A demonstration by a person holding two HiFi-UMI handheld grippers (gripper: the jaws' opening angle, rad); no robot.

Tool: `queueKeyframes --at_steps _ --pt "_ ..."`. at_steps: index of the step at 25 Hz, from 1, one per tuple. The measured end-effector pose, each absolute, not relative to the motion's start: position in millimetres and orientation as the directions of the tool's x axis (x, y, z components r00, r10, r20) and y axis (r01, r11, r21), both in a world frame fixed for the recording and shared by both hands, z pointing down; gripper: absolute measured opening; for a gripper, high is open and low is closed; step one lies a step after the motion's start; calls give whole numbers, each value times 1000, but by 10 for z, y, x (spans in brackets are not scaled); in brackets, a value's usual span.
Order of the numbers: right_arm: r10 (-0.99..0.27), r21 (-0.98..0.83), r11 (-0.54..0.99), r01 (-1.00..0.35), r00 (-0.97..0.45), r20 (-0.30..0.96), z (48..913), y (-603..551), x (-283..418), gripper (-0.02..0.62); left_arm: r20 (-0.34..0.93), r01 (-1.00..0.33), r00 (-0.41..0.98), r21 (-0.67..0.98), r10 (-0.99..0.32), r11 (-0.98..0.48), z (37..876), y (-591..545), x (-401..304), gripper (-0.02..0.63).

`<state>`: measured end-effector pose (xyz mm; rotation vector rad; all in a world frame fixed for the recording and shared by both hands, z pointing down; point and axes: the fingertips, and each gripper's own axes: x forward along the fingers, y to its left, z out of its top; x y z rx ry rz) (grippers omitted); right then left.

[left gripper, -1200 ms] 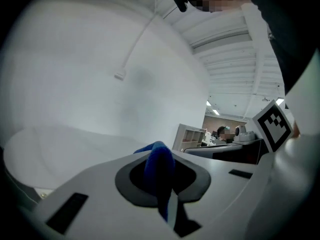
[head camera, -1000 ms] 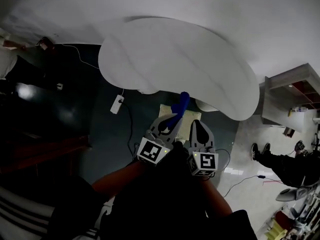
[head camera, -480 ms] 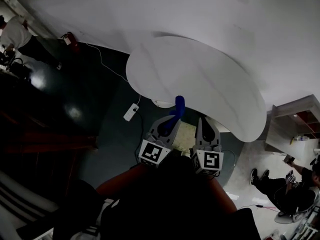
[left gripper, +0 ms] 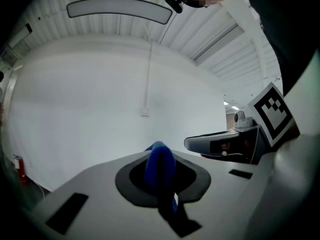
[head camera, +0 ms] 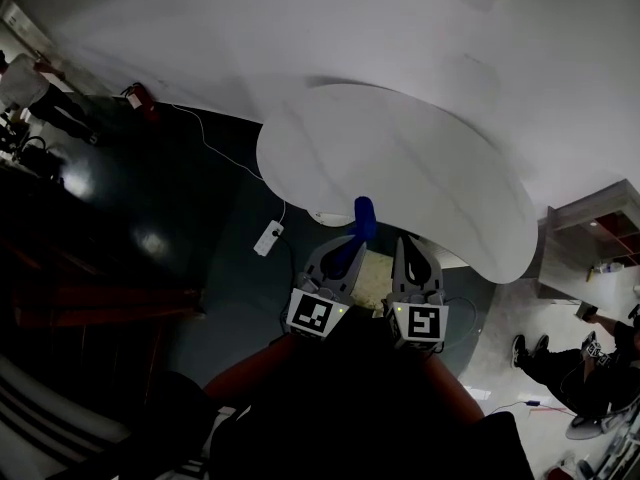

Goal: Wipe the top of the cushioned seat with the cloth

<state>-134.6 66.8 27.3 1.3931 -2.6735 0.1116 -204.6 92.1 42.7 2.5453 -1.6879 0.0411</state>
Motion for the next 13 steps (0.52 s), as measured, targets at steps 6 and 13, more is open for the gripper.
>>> queueKeyframes --at_steps 6,13 --pt "-824 11 557 -830 -550 137 248 741 -1404 37 75 -910 412 75 -908 -407 435 965 -2115 37" --pt "-828 8 550 -835 -543 141 301 848 -1490 36 75 -904 424 85 -902 -418 498 1047 -2173 37"
